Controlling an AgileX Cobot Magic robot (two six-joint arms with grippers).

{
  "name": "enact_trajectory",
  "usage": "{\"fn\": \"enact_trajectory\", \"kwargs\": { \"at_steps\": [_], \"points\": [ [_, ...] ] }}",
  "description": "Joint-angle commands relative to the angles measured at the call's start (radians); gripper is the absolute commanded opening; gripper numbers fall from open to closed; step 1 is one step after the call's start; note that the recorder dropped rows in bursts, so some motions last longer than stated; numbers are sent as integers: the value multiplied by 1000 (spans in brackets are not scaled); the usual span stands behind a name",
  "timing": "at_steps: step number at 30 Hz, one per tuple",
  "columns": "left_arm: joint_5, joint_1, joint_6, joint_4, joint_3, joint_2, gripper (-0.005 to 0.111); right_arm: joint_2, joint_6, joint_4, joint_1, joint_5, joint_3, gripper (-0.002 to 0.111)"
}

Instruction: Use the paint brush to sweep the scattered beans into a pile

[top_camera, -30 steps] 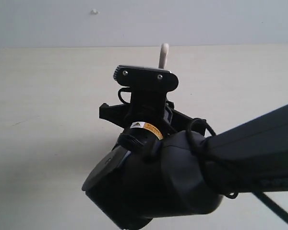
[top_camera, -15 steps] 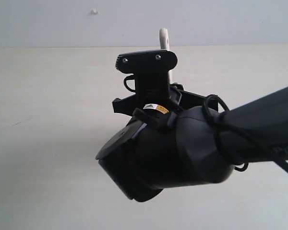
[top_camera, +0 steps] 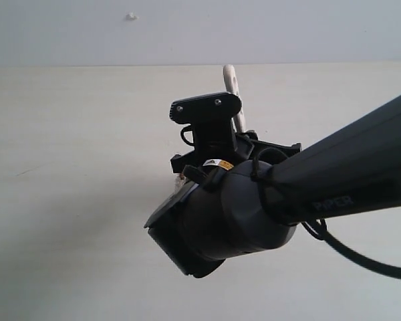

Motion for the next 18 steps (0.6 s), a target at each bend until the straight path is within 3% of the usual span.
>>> {"fn": "enact_trajectory", "kwargs": {
  "at_steps": [1, 18],
  "points": [
    [-4, -6, 6, -4, 0, -7, 0, 2, 49, -75, -6, 84, -6, 0],
    [-4, -6, 6, -4, 0, -7, 0, 1, 120, -142, -6, 162, -6, 0]
  ]
}}
